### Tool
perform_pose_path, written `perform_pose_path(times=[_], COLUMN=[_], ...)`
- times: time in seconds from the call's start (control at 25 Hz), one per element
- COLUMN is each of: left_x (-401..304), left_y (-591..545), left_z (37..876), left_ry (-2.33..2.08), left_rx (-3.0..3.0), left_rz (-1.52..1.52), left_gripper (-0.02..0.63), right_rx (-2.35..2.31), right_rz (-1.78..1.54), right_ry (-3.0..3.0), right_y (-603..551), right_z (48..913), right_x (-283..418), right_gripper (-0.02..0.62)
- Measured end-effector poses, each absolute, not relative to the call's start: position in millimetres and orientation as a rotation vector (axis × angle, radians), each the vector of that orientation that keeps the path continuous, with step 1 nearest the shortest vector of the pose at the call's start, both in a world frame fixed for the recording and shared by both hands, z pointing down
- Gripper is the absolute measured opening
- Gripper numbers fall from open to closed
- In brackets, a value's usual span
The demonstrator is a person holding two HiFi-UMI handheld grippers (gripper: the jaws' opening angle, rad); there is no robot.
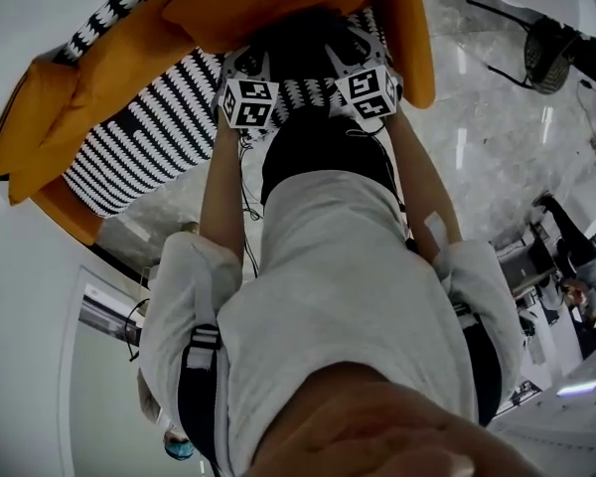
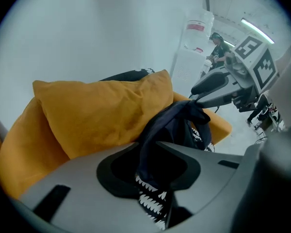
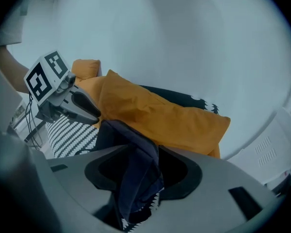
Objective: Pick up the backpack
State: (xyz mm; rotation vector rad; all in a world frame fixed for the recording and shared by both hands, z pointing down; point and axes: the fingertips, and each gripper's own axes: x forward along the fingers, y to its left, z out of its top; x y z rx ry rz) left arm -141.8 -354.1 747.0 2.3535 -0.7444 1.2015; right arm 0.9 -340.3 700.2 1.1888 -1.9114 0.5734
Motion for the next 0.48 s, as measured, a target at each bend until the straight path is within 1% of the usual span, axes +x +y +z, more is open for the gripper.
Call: perform_pose_path(times=[0.12, 0.24, 0.48], left_x=[-136.0, -126.8, -124.5], left_y=[-345.4, -346.5, -350.6], left_z=[759.8, 770.1, 775.5], left_ry=[-0.691, -0.675, -0.716], left_rx=[2.363, 2.361, 2.374], left_rz=[1.233, 1.238, 1.249], left_gripper=[0.145, 0.158, 0.158], right_rx=[1.121, 1.074, 1.054], right_rz=[0.569, 0.56, 0.524], right_ry=[-1.897, -1.887, -1.896], right_y=[-334.3, -336.4, -342.1], right_z=[716.3, 731.2, 737.0], right_x=[0.7, 5.3, 5.0], right_gripper=[0.204, 0.21, 0.219])
